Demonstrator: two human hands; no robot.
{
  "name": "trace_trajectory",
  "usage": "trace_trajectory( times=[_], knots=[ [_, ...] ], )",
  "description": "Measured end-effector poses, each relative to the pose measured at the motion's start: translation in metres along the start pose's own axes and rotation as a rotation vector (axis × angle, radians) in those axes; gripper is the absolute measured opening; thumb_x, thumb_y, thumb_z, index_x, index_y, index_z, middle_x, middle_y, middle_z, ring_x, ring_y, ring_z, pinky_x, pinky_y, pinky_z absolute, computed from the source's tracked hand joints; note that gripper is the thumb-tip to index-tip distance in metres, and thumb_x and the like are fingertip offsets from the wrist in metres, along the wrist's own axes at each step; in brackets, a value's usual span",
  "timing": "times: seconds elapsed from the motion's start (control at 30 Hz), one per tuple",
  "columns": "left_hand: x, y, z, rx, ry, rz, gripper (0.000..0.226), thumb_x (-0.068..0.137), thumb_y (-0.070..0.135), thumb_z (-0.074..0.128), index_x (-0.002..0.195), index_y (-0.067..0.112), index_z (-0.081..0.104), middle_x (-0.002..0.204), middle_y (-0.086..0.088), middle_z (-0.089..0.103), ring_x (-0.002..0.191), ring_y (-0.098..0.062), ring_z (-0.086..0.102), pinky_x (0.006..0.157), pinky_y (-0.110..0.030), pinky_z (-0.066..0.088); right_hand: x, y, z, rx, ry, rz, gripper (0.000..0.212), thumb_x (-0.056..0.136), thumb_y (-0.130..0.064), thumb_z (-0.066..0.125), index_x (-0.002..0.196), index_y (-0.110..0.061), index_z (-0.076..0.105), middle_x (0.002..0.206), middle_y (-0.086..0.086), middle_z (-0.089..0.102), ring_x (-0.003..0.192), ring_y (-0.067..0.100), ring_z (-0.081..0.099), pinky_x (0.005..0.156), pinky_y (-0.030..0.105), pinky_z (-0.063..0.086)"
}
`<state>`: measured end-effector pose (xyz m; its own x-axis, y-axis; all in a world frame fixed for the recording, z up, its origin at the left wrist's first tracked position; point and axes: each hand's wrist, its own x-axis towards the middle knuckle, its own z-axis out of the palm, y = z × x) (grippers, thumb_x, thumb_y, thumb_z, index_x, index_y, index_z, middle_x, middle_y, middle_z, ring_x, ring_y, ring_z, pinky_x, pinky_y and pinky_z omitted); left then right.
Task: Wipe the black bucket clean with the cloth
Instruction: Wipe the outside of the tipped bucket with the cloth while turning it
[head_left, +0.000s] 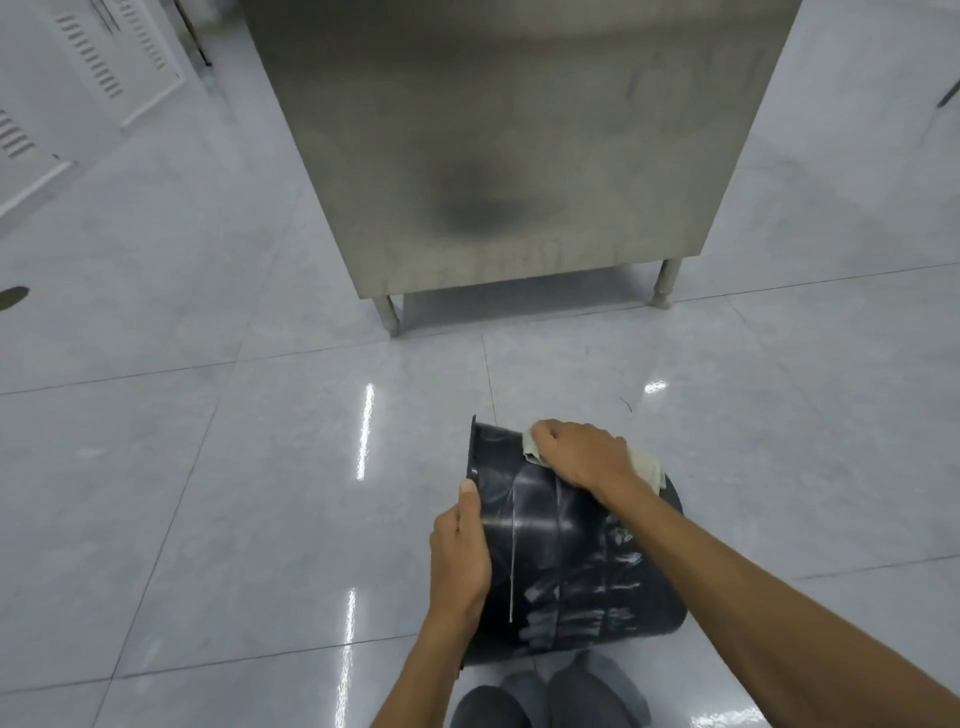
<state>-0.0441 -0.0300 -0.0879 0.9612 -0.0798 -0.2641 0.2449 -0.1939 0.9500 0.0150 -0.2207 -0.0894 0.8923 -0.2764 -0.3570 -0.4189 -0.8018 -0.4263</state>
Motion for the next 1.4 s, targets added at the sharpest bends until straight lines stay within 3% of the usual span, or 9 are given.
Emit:
trace_trajectory(
  times=[0.13,0.33,0.53,0.67,0.8,0.9,1.03,1.17,1.4],
  knots=[
    [0.006,0.001,-0.002,-0.014,-0.034,-0.049,0.06,0.104,0.05,0.029,0.087,0.011,0.072,0.078,-0.01,0.073,0.074,-0.024,0.071,0.072,-0.038,0.059,-0.039,-0.003,0.025,-0.134,0.308,-0.191,0.057,0.103,-0.05,0.019,0.147,-0.031,0.049,0.149,-0.004,0.057,0.127,0.029,0.057,0.105,0.056,0.039],
    [0.031,0.018,0.002,0.03,-0.058,-0.093,0.065,0.104,0.051,0.026,0.086,0.009,0.072,0.074,-0.009,0.073,0.065,-0.016,0.068,0.055,-0.024,0.055,-0.133,0.004,0.096,-0.202,0.511,-0.408,0.064,0.102,-0.048,0.039,0.162,-0.027,0.033,0.169,0.0,0.031,0.155,0.036,0.028,0.118,0.069,0.022],
    [0.021,0.011,0.003,0.009,-0.032,-0.034,0.069,0.103,0.055,0.025,0.088,0.008,0.073,0.077,-0.014,0.072,0.076,-0.03,0.07,0.072,-0.046,0.058,-0.12,-0.011,0.08,-0.142,0.509,-0.333,0.059,0.102,-0.049,0.039,0.158,-0.033,0.036,0.164,-0.007,0.038,0.15,0.031,0.033,0.119,0.067,0.015],
    [0.003,-0.004,0.001,-0.016,-0.029,-0.014,0.065,0.099,0.06,0.025,0.09,0.019,0.074,0.079,-0.006,0.074,0.076,-0.022,0.071,0.069,-0.033,0.057,-0.057,-0.034,0.03,-0.111,0.246,-0.167,0.059,0.101,-0.054,0.02,0.152,-0.037,0.043,0.157,-0.009,0.048,0.139,0.028,0.046,0.112,0.064,0.024],
    [-0.003,-0.004,0.001,-0.044,-0.018,-0.028,0.062,0.097,0.06,0.026,0.091,0.021,0.073,0.081,-0.001,0.075,0.077,-0.014,0.072,0.068,-0.025,0.054,-0.015,-0.042,0.001,0.019,0.0,-0.134,0.045,0.102,-0.05,0.022,0.122,-0.038,0.06,0.141,0.0,0.063,0.118,0.03,0.058,0.1,0.054,0.032],
    [0.004,0.0,0.002,-0.002,0.037,-0.037,0.059,0.103,0.052,0.027,0.088,0.019,0.073,0.077,-0.002,0.075,0.076,-0.017,0.071,0.069,-0.03,0.056,-0.029,-0.04,0.019,-0.112,0.209,-0.206,0.053,0.103,-0.048,0.023,0.145,-0.034,0.051,0.151,-0.007,0.056,0.126,0.03,0.056,0.103,0.056,0.034],
    [0.029,0.015,0.005,0.049,0.025,-0.078,0.065,0.105,0.05,0.027,0.081,0.01,0.073,0.074,-0.009,0.073,0.075,-0.026,0.07,0.072,-0.04,0.057,-0.1,-0.025,0.07,-0.178,0.459,-0.307,0.057,0.107,-0.047,0.022,0.155,-0.027,0.044,0.158,-0.001,0.047,0.143,0.036,0.042,0.113,0.067,0.029],
    [0.035,0.011,0.007,0.105,0.001,-0.038,0.071,0.104,0.052,0.026,0.083,-0.001,0.067,0.075,-0.017,0.07,0.071,-0.026,0.066,0.075,-0.046,0.056,-0.146,0.002,0.119,-0.192,0.545,-0.407,0.06,0.106,-0.049,0.026,0.159,-0.026,0.04,0.167,0.0,0.036,0.154,0.038,0.028,0.116,0.072,0.021],
    [0.006,-0.004,-0.002,0.04,-0.042,0.038,0.068,0.095,0.065,0.027,0.084,0.014,0.071,0.071,-0.007,0.071,0.063,-0.017,0.068,0.056,-0.021,0.053,-0.082,-0.027,0.052,-0.13,0.439,-0.222,0.052,0.1,-0.05,0.036,0.147,-0.032,0.049,0.15,-0.006,0.053,0.132,0.03,0.049,0.111,0.066,0.027]
  ],
)
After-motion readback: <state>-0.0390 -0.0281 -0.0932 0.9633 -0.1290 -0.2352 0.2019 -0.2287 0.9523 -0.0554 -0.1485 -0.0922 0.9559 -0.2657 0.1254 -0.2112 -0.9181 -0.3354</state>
